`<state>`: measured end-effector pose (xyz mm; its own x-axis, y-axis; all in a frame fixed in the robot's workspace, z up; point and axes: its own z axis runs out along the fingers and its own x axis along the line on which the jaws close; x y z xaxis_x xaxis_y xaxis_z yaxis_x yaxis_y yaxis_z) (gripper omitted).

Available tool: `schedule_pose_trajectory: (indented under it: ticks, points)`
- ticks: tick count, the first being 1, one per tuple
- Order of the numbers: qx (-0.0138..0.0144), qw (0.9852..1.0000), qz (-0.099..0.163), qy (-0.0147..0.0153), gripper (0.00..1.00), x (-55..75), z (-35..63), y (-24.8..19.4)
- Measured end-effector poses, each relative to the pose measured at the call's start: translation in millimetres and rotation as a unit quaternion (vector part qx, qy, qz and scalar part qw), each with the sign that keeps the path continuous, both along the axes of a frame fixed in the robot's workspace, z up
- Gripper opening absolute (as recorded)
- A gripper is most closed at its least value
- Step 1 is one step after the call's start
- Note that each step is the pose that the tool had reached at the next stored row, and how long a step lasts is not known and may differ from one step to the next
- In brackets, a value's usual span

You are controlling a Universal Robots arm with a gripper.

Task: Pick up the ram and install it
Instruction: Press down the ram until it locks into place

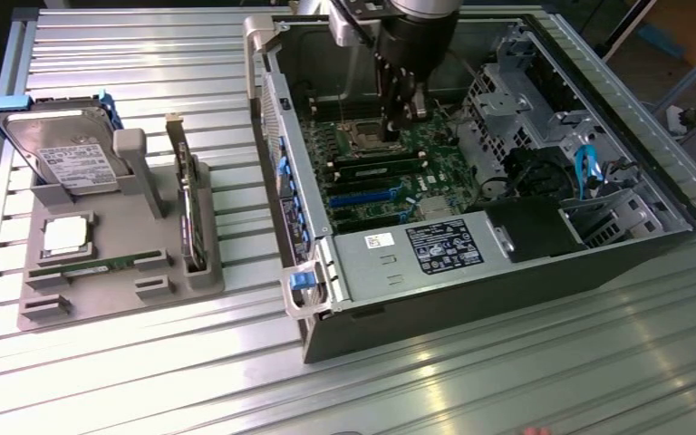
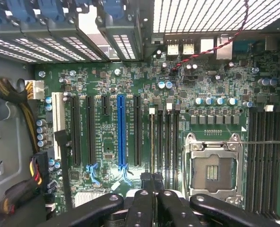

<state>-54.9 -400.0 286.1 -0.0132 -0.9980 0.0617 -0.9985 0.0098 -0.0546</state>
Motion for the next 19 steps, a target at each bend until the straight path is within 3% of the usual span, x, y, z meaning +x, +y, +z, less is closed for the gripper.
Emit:
schedule_pose_trajectory:
  ticks: [10, 19]
  points:
    - [0.0000, 1.0000, 0.000, 0.0000, 0.11, 0.0, 18.8, 0.0]
    - [0.0001, 1.0000, 0.000, 0.0000, 0.11, 0.0, 44.7, 0.2]
